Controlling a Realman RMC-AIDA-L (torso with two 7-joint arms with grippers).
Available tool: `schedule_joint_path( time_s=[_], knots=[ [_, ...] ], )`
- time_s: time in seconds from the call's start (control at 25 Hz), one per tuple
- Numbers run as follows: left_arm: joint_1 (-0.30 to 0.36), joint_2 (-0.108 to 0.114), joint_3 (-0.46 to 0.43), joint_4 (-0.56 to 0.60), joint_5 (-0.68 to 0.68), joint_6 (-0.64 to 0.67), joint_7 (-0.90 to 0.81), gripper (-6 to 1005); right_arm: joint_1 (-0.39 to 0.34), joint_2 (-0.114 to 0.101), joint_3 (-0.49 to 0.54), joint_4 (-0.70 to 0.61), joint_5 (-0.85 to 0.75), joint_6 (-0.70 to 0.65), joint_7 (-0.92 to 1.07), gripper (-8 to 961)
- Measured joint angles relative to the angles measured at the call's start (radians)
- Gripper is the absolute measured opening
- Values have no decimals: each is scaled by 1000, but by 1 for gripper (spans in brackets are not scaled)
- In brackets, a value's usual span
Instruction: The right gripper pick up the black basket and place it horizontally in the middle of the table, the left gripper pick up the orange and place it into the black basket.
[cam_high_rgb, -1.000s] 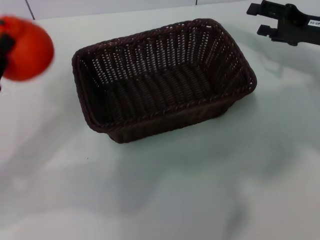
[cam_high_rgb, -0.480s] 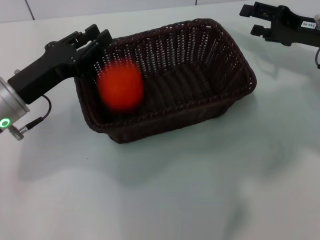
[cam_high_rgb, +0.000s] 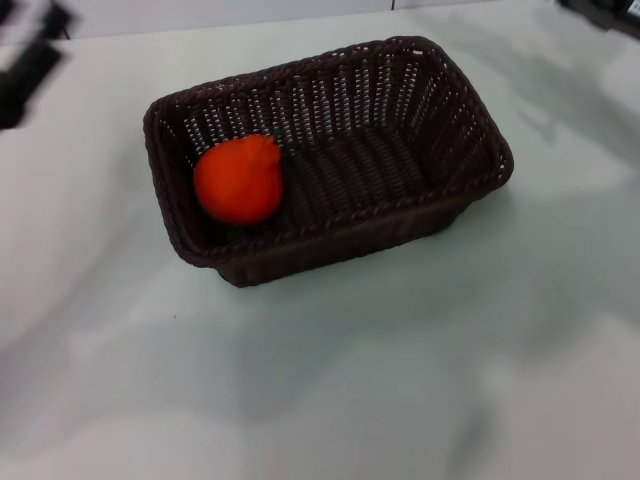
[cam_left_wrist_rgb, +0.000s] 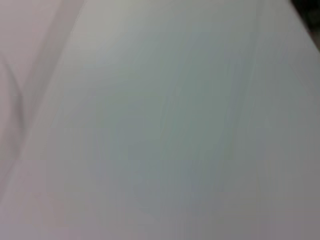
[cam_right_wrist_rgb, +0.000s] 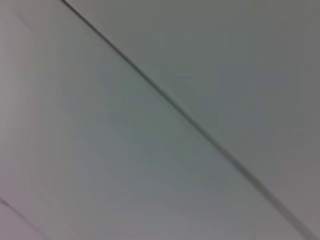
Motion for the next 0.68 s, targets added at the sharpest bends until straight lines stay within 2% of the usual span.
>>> schedule_joint_path(
  time_s=[0.04, 0.16, 0.28, 0.32, 0.44, 0.68],
  knots=[
    [18, -1, -19, 30, -55, -39, 56, 723, -7, 7, 0, 0, 42, 0, -63, 879],
    [68, -2, -90, 128, -194, -134, 196, 820, -34, 45, 5, 0, 215, -1, -339, 879],
    [103, -2, -150, 179, -255, -161, 227, 917, -52, 92, 31, 15, 395, -1, -641, 879],
    [114, -2, -164, 190, -264, -169, 227, 917, -55, 102, 40, 31, 449, 1, -737, 879],
    [148, -2, -184, 208, -274, -203, 228, 917, -55, 103, 47, 99, 553, 4, -918, 879],
    [175, -2, -188, 219, -276, -247, 228, 917, -43, 102, 49, 129, 610, -15, -983, 879]
  ],
)
